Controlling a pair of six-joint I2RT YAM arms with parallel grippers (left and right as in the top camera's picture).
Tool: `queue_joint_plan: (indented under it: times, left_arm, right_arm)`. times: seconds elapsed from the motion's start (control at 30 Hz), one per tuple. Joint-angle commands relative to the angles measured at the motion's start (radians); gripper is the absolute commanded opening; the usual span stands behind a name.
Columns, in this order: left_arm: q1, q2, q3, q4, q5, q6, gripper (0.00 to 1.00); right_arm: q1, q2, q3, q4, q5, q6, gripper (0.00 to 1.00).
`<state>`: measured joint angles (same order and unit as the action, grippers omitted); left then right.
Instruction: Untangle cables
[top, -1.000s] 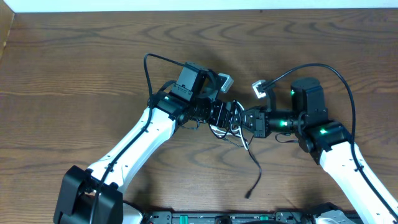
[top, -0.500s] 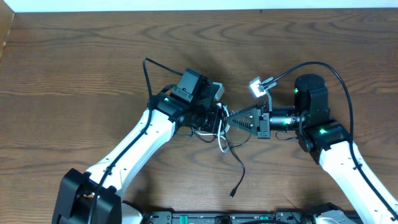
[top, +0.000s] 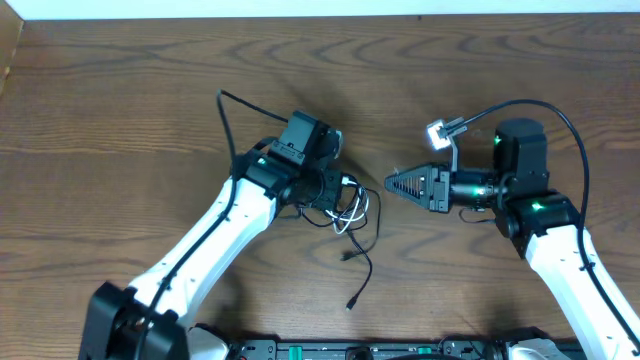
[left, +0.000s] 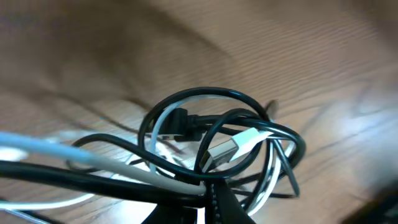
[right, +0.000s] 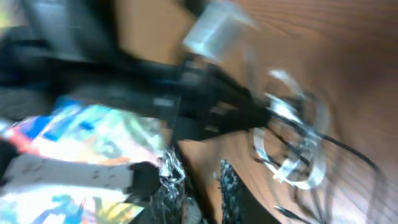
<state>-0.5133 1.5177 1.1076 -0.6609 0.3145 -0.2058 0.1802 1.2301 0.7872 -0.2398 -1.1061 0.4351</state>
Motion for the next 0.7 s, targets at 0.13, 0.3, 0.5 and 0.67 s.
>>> queue_joint_plan:
  times: [0.13, 0.3, 0.5, 0.67]
  left_arm:
    - [-0.011, -0.081, 0.0, 0.016, 0.171, 0.009, 0.07]
    - [-0.051, -0.081, 0.001, 0.027, 0.202, 0.009, 0.07]
    - [-0.063, -0.081, 0.001, 0.034, 0.202, 0.009, 0.07]
    - [-0.063, -0.082, 0.001, 0.039, 0.203, 0.009, 0.07]
  right_arm:
    - [0.073, -0.013, 0.015, -0.1, 0.292, -0.153, 0.23]
    - [0.126, -0.012, 0.015, -0.117, 0.323, -0.276, 0.28]
    - [0.167, -0.012, 0.015, -0.204, 0.552, -0.276, 0.22]
    - [0.169, -0.01, 0.015, -0.245, 0.566, -0.276, 0.2]
